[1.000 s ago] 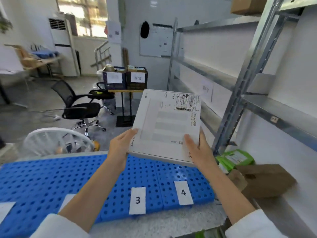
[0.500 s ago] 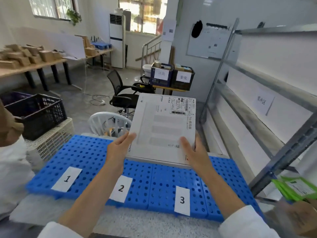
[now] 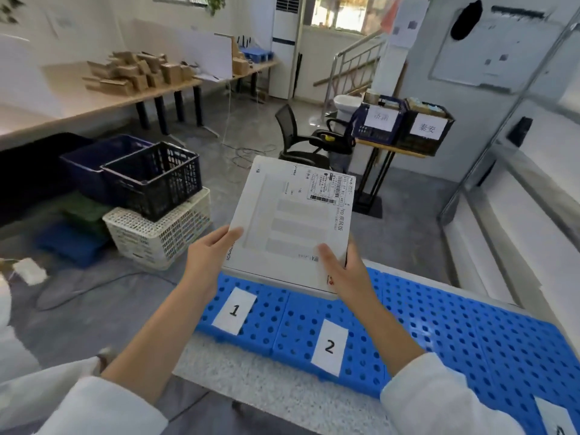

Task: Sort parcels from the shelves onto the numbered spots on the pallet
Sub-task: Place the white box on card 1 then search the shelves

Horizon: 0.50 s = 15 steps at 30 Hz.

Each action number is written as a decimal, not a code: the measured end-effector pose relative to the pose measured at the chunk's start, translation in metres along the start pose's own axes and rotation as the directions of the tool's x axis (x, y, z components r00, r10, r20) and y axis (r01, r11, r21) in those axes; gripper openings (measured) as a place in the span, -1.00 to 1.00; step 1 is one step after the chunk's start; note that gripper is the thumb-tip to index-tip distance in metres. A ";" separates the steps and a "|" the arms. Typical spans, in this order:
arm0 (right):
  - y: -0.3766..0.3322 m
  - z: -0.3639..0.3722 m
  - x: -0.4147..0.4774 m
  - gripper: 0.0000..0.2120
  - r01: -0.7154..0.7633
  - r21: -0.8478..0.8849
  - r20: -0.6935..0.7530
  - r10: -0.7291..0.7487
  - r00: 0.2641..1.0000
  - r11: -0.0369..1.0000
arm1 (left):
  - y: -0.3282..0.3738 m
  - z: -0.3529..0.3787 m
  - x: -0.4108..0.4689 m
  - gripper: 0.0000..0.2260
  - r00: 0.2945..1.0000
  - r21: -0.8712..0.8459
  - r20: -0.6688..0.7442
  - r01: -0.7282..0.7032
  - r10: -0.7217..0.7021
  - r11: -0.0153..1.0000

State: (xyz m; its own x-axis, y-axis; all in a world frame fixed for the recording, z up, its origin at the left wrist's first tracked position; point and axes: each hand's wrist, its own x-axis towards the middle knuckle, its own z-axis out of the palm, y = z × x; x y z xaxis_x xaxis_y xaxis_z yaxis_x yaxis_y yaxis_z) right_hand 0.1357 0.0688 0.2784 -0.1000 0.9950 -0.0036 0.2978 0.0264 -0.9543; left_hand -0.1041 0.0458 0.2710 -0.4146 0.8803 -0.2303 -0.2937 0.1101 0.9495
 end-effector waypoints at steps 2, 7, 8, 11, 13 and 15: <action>0.005 0.021 0.009 -0.43 -0.026 0.006 0.028 0.026 0.999 1.000 | -0.003 -0.016 0.013 -0.90 1.000 0.009 -0.017 0.009 -0.009 1.000; 0.020 0.049 0.044 -0.38 -0.105 0.023 0.071 0.103 0.992 0.994 | -0.013 -0.033 0.048 -0.92 0.998 0.023 -0.027 0.060 -0.059 0.998; 0.022 0.053 0.053 -0.38 -0.116 0.024 0.079 0.114 0.990 0.993 | -0.015 -0.035 0.057 -0.92 0.997 0.028 -0.032 0.071 -0.070 0.997; 0.029 0.060 0.083 -0.38 -0.131 0.023 0.104 0.128 0.986 0.991 | -0.021 -0.032 0.087 -0.90 0.994 0.040 -0.045 0.097 -0.095 0.995; 0.039 0.064 0.107 -0.41 -0.141 0.037 0.115 0.136 0.984 0.989 | -0.026 -0.028 0.111 -0.91 0.992 0.047 -0.055 0.115 -0.113 0.992; 0.049 0.068 0.124 -0.46 -0.173 0.072 0.123 0.163 0.979 0.982 | -0.032 -0.024 0.128 -0.88 0.988 0.063 -0.066 0.141 -0.137 0.988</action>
State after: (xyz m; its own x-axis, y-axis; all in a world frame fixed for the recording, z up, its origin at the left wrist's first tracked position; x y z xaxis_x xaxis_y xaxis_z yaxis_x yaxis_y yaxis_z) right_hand 0.0735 0.1865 0.2109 -0.1659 0.9665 -0.1960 0.2412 -0.1529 -0.9583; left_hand -0.1681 0.1434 0.2057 -0.4266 0.8247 -0.3713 -0.2944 0.2616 0.9192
